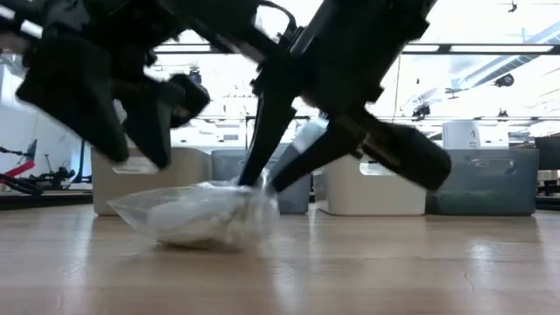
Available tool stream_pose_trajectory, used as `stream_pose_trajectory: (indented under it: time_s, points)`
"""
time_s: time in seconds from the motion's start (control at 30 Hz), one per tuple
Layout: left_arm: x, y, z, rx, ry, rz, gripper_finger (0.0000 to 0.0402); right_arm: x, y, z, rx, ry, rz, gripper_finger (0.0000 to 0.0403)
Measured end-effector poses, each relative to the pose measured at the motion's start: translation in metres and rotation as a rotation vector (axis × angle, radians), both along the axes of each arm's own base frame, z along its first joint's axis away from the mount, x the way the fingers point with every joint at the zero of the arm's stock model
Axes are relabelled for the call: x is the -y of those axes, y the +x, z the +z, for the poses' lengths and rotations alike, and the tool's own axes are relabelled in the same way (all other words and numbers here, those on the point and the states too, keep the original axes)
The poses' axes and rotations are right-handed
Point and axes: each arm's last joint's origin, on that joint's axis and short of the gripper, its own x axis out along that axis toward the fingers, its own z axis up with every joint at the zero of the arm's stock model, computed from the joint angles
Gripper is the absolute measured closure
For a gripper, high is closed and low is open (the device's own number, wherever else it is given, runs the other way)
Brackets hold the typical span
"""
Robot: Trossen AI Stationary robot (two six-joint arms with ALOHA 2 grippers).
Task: Pick & Place Travel size toiletries
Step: Put the transparent cotton pack into the white bin
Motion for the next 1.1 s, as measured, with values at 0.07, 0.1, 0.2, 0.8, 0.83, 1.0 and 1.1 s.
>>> stream_pose_trajectory:
  time_s: [0.07, 0.1, 0.2, 0.8, 0.83, 1.0, 1.1]
  points:
    - [-0.004, -0.007, 0.011, 0.005, 0.005, 0.043, 0.0241, 0.001, -0.002, 0.007, -0.002, -0.012, 0.014, 0.0378]
    - [-0.006, -0.010, 0.019, 0.015, 0.007, 0.070, 0.0241, 0.002, -0.004, 0.014, 0.000, -0.020, 0.016, 0.0378]
    - [-0.014, -0.023, 0.041, 0.062, 0.014, 0.157, 0.0241, 0.006, -0.012, 0.038, 0.008, -0.065, 0.009, 0.0377]
    - [-0.052, -0.093, 0.147, 0.499, -0.240, 0.408, 0.0241, 0.132, -0.094, 0.151, -0.367, -0.461, -0.095, 0.0377]
    - [-0.054, -0.095, 0.149, 0.511, -0.239, 0.419, 0.0241, 0.141, -0.091, 0.147, -0.401, -0.448, -0.056, 0.0377]
    - [-0.057, -0.099, 0.152, 0.538, -0.216, 0.474, 0.0241, 0.175, -0.082, 0.118, -0.479, -0.407, 0.066, 0.0377]
    - [-0.058, -0.099, 0.150, 0.529, -0.198, 0.488, 0.0241, 0.185, -0.076, 0.105, -0.417, -0.384, 0.101, 0.0377]
